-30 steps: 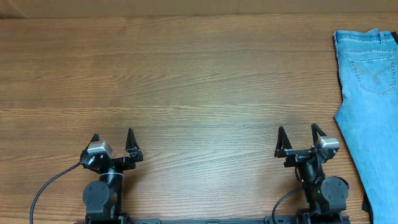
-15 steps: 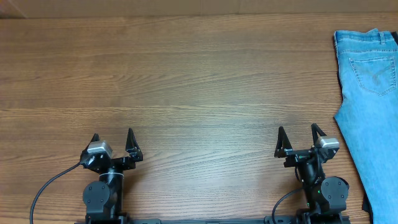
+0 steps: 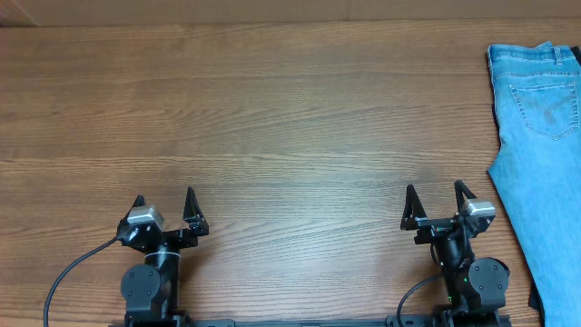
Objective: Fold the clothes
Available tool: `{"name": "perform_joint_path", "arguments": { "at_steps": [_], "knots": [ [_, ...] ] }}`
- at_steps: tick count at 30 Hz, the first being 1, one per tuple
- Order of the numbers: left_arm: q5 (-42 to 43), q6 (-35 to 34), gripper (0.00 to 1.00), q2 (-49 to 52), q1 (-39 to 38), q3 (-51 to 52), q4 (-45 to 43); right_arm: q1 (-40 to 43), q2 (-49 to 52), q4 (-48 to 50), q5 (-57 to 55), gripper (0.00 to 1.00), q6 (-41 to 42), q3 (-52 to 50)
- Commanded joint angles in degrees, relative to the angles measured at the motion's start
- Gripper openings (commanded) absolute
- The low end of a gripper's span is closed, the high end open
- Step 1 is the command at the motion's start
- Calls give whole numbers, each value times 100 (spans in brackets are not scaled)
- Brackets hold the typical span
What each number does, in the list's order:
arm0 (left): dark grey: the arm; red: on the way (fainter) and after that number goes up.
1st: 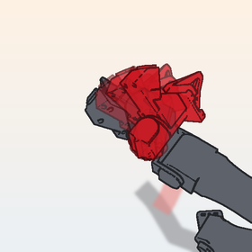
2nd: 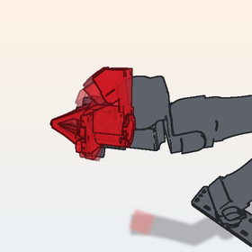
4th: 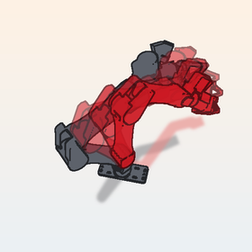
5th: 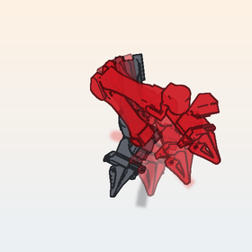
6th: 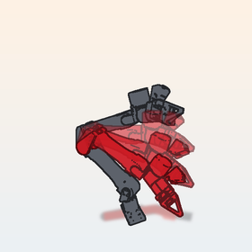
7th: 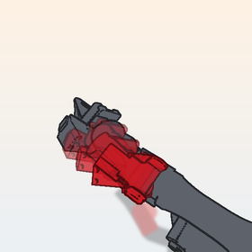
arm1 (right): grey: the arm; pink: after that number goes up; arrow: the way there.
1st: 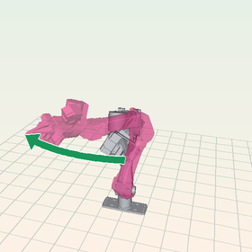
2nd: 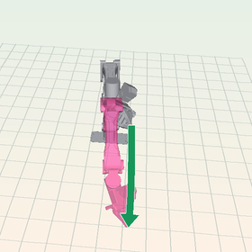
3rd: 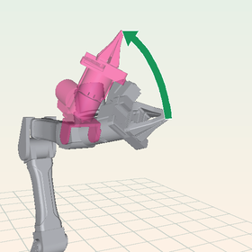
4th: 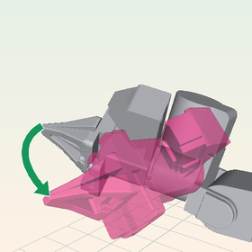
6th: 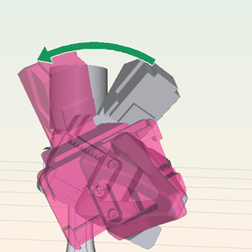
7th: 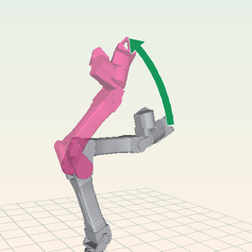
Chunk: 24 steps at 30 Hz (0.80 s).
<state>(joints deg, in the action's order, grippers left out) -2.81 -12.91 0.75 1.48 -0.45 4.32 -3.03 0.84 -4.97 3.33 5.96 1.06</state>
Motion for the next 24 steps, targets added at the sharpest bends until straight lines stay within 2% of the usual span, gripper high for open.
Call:
{"name": "perform_joint_path", "arguments": {
  "at_steps": [1,11,13,14,15,16,18,20,24],
  "knots": [
    [-17,153,100,-9,-11,17,-20,22,-50,42,-70,100,-17,-59],
    [-17,153,100,-9,-11,17,-20,22,-50,44,-70,100,-17,-59],
    [-17,153,100,-9,-11,17,-20,20,-50,57,90,100,203,-59],
    [-17,153,100,-9,-11,17,-20,13,-50,72,258,100,466,-59],
    [-17,153,100,-7,-11,17,-20,11,-50,118,686,100,1110,-59],
    [-17,153,100,-9,-11,17,-20,11,-50,179,1515,100,2210,-59],
    [-17,153,100,-9,-11,17,-20,11,-50,201,2363,100,3351,-59],
    [-17,153,100,-9,-11,17,-20,11,-50,210,2400,100,3950,-59],
    [-17,153,100,-9,-11,17,-20,11,-50,448,2538,100,4186,-59]
  ]
}}
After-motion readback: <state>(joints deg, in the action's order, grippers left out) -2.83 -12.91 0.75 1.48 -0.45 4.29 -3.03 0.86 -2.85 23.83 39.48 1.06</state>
